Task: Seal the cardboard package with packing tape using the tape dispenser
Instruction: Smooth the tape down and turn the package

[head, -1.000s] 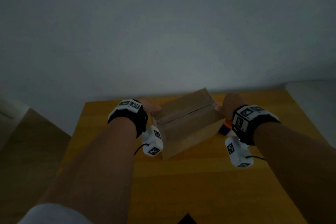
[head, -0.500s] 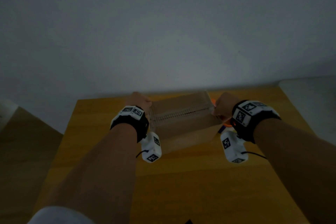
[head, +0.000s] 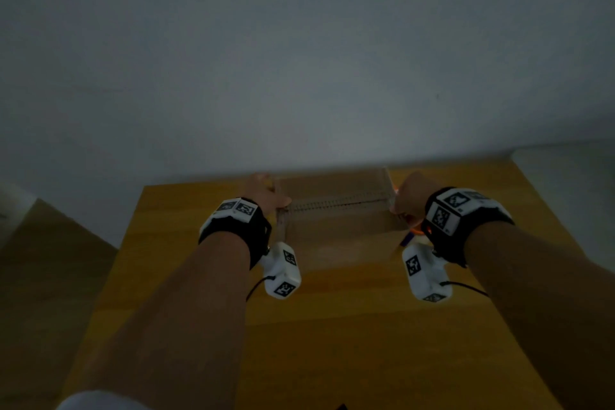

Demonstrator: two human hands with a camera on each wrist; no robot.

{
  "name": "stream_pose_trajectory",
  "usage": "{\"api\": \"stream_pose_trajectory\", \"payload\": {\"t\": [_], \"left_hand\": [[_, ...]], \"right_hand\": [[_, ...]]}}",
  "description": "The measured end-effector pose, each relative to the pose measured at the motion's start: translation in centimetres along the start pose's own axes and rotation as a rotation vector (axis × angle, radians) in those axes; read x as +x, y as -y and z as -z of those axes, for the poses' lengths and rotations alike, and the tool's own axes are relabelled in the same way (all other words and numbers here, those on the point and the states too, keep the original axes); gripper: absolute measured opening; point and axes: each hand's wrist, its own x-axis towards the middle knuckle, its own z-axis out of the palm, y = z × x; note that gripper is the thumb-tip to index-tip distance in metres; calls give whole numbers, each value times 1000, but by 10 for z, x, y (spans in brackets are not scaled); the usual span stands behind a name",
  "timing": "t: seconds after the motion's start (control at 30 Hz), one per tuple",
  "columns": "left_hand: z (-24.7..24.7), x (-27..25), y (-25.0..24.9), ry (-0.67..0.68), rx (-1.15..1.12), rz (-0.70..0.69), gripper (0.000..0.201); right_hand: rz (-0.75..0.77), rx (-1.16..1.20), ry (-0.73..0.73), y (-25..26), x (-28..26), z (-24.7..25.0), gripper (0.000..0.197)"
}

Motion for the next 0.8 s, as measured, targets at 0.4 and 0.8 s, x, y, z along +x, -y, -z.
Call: {"api": "stream_pose_trajectory", "payload": {"t": [0.4, 0.8], "left_hand": [[13, -29, 13, 319, -104, 180, 49], [16, 17, -15, 82, -38, 16, 20]], "right_hand": [[-70, 208, -19, -3, -10, -4, 42], [73, 403, -48, 3, 17, 30, 31]]}}
